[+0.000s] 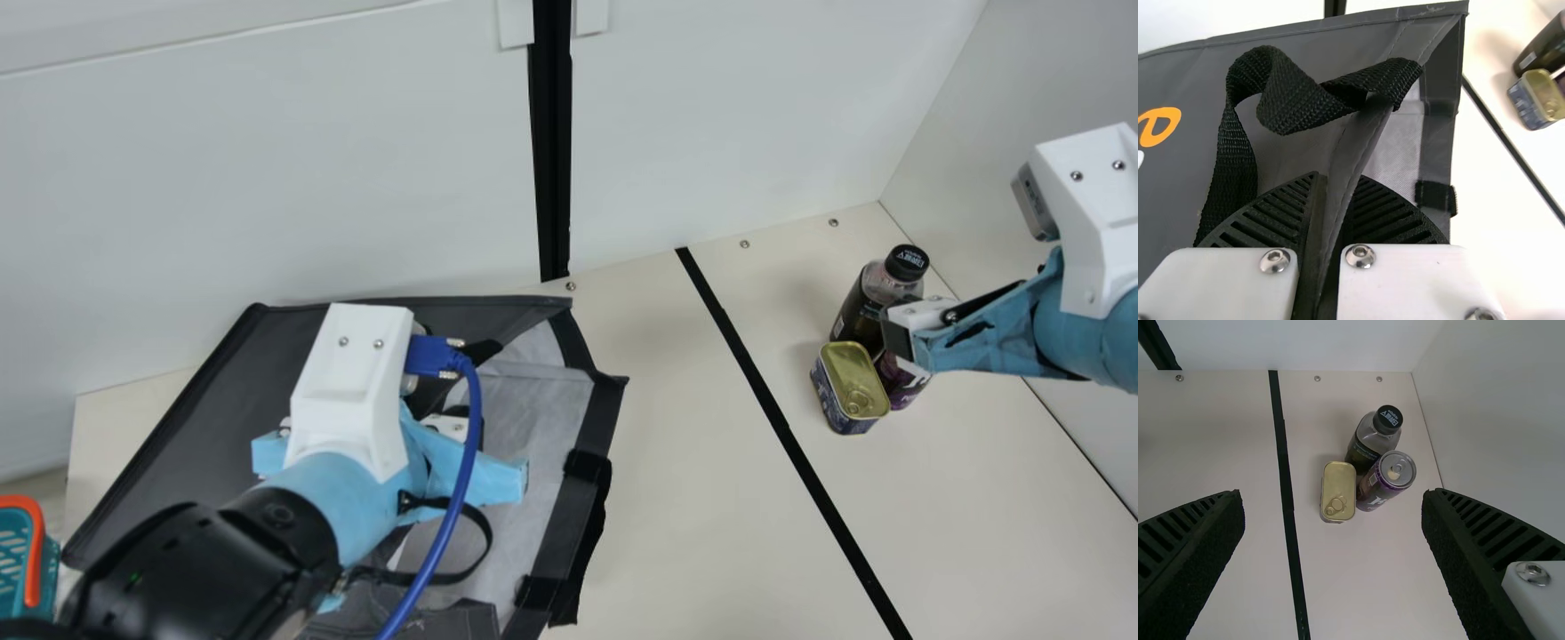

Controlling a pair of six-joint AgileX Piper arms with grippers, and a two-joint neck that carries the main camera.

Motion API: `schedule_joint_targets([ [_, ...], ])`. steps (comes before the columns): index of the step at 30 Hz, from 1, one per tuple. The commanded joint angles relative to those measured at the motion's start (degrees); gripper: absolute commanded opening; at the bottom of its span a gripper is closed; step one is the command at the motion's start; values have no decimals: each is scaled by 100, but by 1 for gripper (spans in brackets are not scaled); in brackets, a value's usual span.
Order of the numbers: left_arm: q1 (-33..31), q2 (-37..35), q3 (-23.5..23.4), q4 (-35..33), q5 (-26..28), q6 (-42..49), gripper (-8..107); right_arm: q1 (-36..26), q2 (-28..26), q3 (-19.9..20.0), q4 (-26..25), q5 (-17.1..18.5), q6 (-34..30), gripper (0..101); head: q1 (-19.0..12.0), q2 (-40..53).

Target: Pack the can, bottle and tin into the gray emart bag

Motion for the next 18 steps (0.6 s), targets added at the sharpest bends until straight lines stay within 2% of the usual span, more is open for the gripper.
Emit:
schedule_joint_targets([
  [1, 55, -8, 38, -195, -78, 26, 10, 0, 0, 0, 0, 0, 0, 91, -130, -14],
  [12, 422, -98, 319, -1084, -636, 201, 10, 0, 0, 0, 0, 0, 0, 91, -130, -14],
  [18, 558, -160, 494, -1185, -906, 56, 10, 0, 0, 0, 0, 0, 0, 91, -130, -14],
])
